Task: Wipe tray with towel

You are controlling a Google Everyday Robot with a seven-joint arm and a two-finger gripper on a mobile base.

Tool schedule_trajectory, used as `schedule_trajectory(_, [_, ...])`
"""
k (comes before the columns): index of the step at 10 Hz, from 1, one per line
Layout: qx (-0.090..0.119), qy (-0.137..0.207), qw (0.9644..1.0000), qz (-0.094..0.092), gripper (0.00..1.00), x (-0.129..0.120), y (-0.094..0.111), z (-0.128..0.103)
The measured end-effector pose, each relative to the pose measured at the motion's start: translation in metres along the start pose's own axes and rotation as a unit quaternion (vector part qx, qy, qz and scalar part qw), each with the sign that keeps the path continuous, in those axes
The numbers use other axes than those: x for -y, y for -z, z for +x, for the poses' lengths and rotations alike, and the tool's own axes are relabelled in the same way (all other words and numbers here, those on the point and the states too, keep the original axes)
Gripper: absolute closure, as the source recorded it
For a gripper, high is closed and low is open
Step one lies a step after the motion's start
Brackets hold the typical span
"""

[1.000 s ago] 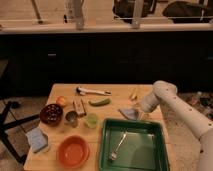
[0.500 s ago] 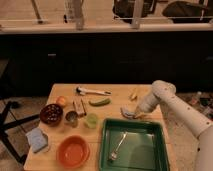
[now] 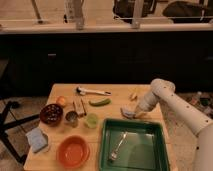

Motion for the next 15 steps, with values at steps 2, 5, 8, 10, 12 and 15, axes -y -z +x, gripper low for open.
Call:
schedule_trajectory(2, [0.0, 0.006, 0.9998, 0.02, 1.0, 0.005, 0.018, -0.008])
schedule_trajectory(5, [-0.004, 0.027, 0.9992, 0.029, 1.0, 0.007, 0.031, -0.025])
schedule_trajectory(8, [-0.013, 0.057, 0.9981, 0.021, 1.0, -0.006, 0.04, -0.051])
schedule_trajectory(10, [-0.017, 0.074, 0.997, 0.019, 1.0, -0.022, 0.045, -0.068])
schedule_trajectory(12, [-0.021, 0.091, 0.9955, 0.019, 1.0, -0.044, 0.054, -0.084])
schedule_trajectory(15, [-0.027, 0.104, 0.9939, 0.024, 1.0, -0.071, 0.065, -0.096])
